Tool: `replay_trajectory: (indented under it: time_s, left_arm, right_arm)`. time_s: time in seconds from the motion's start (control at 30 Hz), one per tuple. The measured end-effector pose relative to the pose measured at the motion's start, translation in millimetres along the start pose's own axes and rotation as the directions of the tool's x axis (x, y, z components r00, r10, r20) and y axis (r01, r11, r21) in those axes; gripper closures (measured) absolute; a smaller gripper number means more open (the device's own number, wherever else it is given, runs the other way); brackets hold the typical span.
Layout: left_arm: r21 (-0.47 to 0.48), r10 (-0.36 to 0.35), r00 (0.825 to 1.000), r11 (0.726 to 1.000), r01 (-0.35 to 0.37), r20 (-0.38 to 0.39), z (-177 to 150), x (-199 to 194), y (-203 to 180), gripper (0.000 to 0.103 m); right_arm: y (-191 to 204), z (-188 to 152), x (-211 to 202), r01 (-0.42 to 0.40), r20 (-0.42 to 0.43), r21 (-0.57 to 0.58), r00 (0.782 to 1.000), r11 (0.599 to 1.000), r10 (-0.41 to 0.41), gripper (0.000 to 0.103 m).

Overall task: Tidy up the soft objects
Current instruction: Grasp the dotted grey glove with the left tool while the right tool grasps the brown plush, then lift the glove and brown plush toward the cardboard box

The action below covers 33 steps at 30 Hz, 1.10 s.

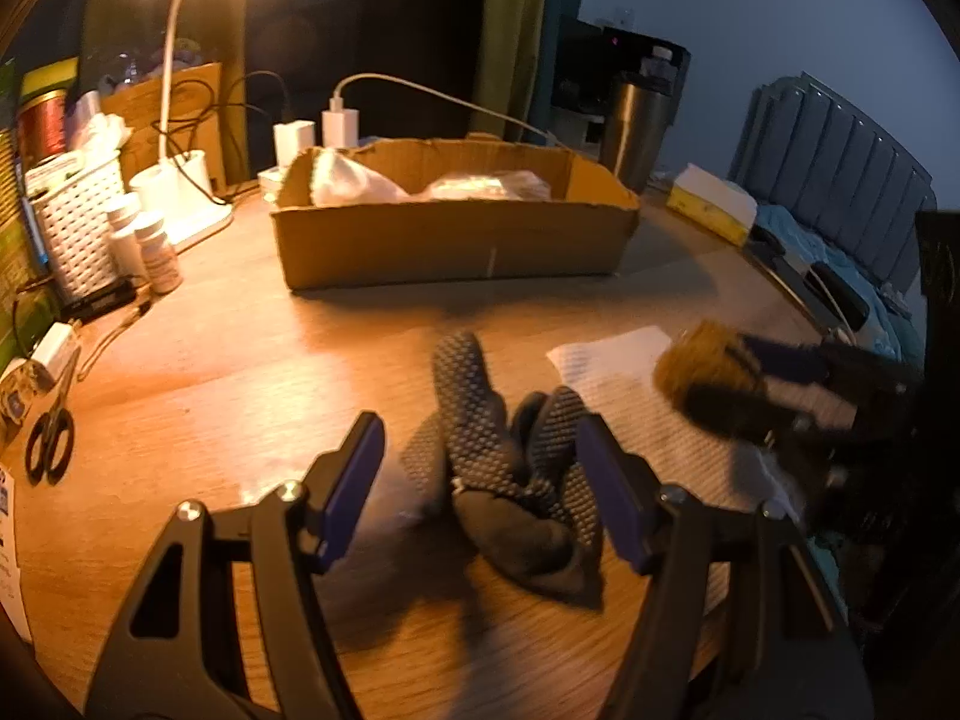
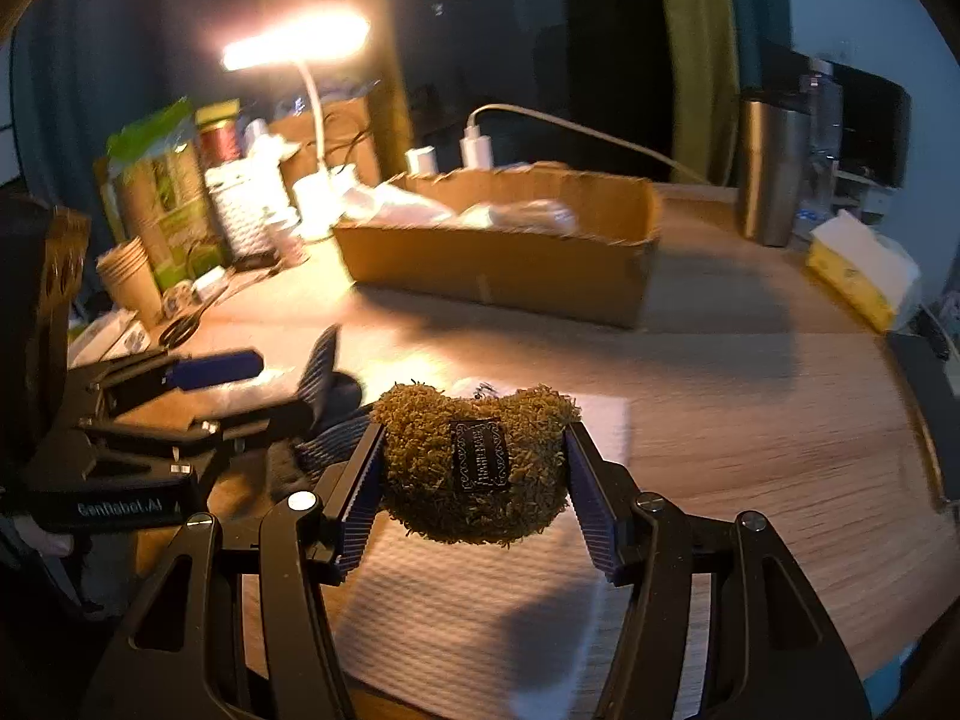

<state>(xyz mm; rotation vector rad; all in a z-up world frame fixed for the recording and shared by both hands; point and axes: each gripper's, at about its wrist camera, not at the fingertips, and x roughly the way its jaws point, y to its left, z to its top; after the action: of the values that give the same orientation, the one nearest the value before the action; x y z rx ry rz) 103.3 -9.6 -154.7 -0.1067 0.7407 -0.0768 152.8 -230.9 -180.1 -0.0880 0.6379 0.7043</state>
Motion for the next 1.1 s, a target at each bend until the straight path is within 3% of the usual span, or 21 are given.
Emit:
replay_trajectory:
  time_s: [0.4, 0.47, 0.57, 0.67, 0.87, 1.1]
  left_arm:
    - [0.073, 0.019, 0.997, 0.997, -0.014, -0.073, 3, 32, -23, 0.035]
    - [0.084, 0.016, 0.996, 0.996, -0.009, -0.085, 1, 38, -23, 0.039]
    - [0.080, 0.016, 0.995, 0.997, -0.008, -0.094, 0, 43, -23, 0.058]
    - [0.084, 0.024, 0.994, 0.996, -0.015, -0.105, 0, 47, -22, 0.071]
    - [0.096, 0.003, 0.994, 0.995, 0.008, -0.107, 4, 47, -23, 0.074]
    - [0.080, -0.032, 0.998, 0.996, 0.036, -0.053, 23, 32, -19, 0.074]
  right_arm:
    - [-41, -1, 1, 0.029, 0.015, 0.067, 0.999, 0.997, -0.030, 0.042]
    - [-43, -1, 2, 0.029, 0.015, 0.072, 0.999, 0.997, -0.030, 0.042]
    - [-47, 0, 4, 0.028, 0.014, 0.077, 0.999, 0.997, -0.029, 0.042]
    - [-50, 1, 5, 0.031, 0.014, 0.084, 0.999, 0.996, -0.032, 0.042]
    - [-53, 9, 4, 0.036, 0.022, 0.083, 0.999, 0.996, -0.038, 0.042]
    - [-54, 24, 2, 0.047, 0.038, 0.072, 0.998, 0.996, -0.049, 0.042]
